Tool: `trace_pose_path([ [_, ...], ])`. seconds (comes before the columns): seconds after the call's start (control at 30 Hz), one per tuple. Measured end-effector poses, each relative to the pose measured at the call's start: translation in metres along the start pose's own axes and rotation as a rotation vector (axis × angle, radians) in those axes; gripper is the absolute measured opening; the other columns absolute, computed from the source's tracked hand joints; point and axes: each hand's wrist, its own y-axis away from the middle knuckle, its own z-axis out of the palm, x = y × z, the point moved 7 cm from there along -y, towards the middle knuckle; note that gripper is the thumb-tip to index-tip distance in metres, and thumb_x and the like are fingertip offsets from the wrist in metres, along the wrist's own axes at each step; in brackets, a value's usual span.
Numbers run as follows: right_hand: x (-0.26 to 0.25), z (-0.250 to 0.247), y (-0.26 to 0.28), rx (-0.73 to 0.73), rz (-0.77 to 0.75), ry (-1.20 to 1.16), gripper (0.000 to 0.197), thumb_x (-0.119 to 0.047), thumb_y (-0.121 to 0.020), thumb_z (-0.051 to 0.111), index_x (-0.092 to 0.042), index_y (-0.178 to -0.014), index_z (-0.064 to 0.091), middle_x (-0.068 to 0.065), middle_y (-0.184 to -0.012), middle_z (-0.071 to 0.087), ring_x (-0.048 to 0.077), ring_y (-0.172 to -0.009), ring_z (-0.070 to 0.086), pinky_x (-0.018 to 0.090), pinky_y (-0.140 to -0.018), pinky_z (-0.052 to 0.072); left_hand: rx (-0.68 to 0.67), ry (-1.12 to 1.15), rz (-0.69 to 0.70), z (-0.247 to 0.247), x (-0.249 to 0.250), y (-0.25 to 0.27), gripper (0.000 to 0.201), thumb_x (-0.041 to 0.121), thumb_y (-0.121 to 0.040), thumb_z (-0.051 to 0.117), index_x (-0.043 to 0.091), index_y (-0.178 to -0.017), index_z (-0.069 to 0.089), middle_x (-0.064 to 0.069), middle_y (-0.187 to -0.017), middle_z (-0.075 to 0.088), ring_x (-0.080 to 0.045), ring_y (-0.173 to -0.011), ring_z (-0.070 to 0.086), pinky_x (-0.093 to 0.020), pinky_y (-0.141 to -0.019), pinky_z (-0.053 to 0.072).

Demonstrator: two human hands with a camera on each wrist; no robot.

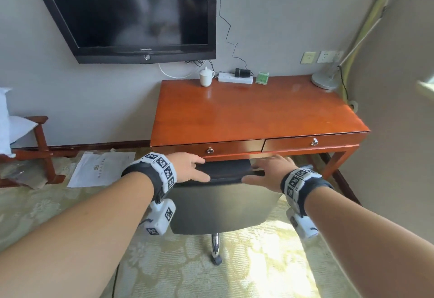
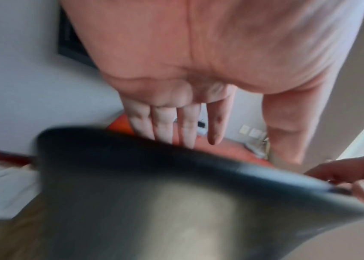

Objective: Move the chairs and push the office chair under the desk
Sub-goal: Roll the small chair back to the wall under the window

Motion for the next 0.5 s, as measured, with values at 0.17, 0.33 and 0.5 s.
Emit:
trace_pose_path([
  [0.17,0.044,-0.054,0.045,0.118,0.21,-0.156,0.093,-0.097,-0.079,0.038,-0.031,-0.138,0.065,-0.002,-0.133,0.069,0.025,-0.125,0.061,0.047,-0.109,0.05,0.178,-0.106,0.224,-0.067,0.077,0.001,0.058,0.049,-0.096,0.068,0.03,-0.149,0.054,0.003,-0.145,0.06,-0.017,-0.127,0.059,-0.023,-0.093,0.039],
  [0.33,0.121,-0.081,0.123,0.352,0.455,-0.272,0.063,-0.081,-0.093,0.045,-0.035,-0.128,0.069,-0.005,-0.125,0.073,0.021,-0.116,0.065,0.045,-0.102,0.055,0.246,-0.115,0.499,-0.082,0.184,0.003,0.04,0.037,-0.099,0.065,0.031,-0.139,0.064,0.005,-0.134,0.066,-0.014,-0.1,0.062,-0.025,-0.089,0.044],
  [0.5,0.211,-0.047,0.254,0.405,0.801,-0.353,0.054,-0.077,-0.094,0.048,-0.036,-0.12,0.07,-0.003,-0.117,0.074,0.024,-0.11,0.066,0.042,-0.098,0.055,0.164,-0.214,0.747,-0.024,0.298,0.022,0.04,0.037,-0.099,0.065,0.033,-0.139,0.063,0.009,-0.131,0.068,-0.014,-0.106,0.066,-0.025,-0.087,0.045],
])
